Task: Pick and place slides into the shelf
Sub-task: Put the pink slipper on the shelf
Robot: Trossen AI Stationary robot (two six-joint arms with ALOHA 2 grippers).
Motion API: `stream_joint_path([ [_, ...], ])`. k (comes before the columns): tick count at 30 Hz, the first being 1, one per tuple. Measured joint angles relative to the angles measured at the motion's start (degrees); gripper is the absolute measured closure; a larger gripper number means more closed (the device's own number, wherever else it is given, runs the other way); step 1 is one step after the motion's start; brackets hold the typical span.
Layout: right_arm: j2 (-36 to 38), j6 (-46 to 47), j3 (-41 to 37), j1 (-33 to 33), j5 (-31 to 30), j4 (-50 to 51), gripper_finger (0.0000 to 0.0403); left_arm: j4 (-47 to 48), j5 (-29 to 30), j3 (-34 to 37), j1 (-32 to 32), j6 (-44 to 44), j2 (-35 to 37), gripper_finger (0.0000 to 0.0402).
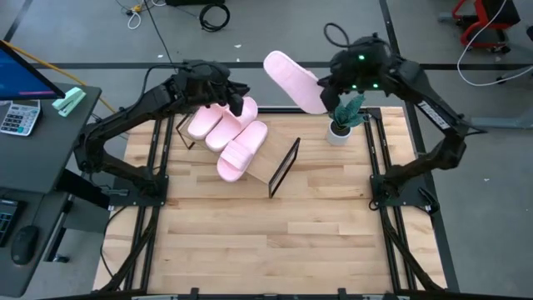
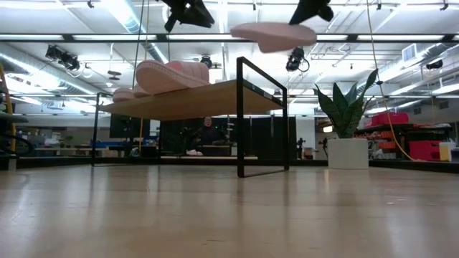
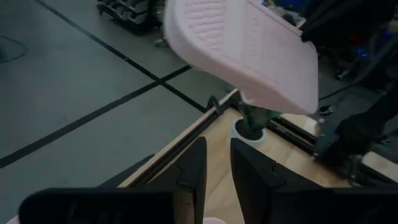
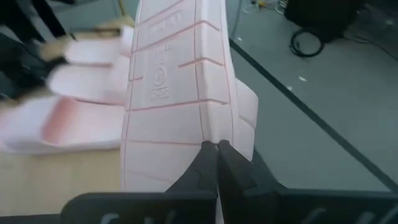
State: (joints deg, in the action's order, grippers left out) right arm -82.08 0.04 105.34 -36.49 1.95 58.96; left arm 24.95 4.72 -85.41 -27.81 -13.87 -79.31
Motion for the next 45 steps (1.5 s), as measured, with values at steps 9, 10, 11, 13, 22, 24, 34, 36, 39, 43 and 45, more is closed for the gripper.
stream_joint_path([
  [9,5.2,4.9,0.0,0.0,8.7,2.6,0.0402,-1.8,-25.2,0.0,-5.0,-0.6,1.9,0.0326],
  [10,5.7,5.3,0.0,0.1,9.6,3.2,0.0402,-2.3,-28.1,0.0,-5.3,-0.7,1.9,0.0325],
  [11,6.1,5.5,0.0,0.5,10.1,3.8,0.0402,-2.8,-30.8,0.0,-5.4,-0.7,1.9,0.0323],
  [13,7.1,6.0,0.0,1.8,10.6,5.2,0.0402,-3.7,-35.4,0.0,-5.5,-0.4,1.9,0.032],
  [22,11.0,12.8,0.0,9.5,14.9,4.4,0.0402,-3.7,-41.3,0.0,-5.8,0.8,1.9,0.0293],
  [24,11.3,13.9,0.0,11.6,14.8,2.9,0.0402,-3.2,-41.9,0.0,-6.1,-0.9,1.7,0.0285],
  [34,9.4,13.3,0.0,19.3,11.8,1.8,0.0402,-2.5,-41.3,0.0,-7.1,-3.1,1.5,0.0248],
  [36,9.1,12.4,0.0,20.0,11.7,2.1,0.0403,-2.5,-40.9,0.0,-7.1,-3.1,1.5,0.0244],
  [39,8.9,11.3,0.0,20.6,11.7,4.2,0.0403,-3.0,-40.4,0.0,-7.0,-3.1,1.5,0.0244],
  [43,9.0,10.4,0.0,20.6,11.6,6.6,0.0403,-3.6,-40.1,0.0,-6.6,-3.0,1.5,0.025],
  [45,9.0,10.4,0.0,20.5,11.7,7.2,0.0403,-3.7,-40.1,0.0,-6.6,-3.0,1.5,0.0252],
])
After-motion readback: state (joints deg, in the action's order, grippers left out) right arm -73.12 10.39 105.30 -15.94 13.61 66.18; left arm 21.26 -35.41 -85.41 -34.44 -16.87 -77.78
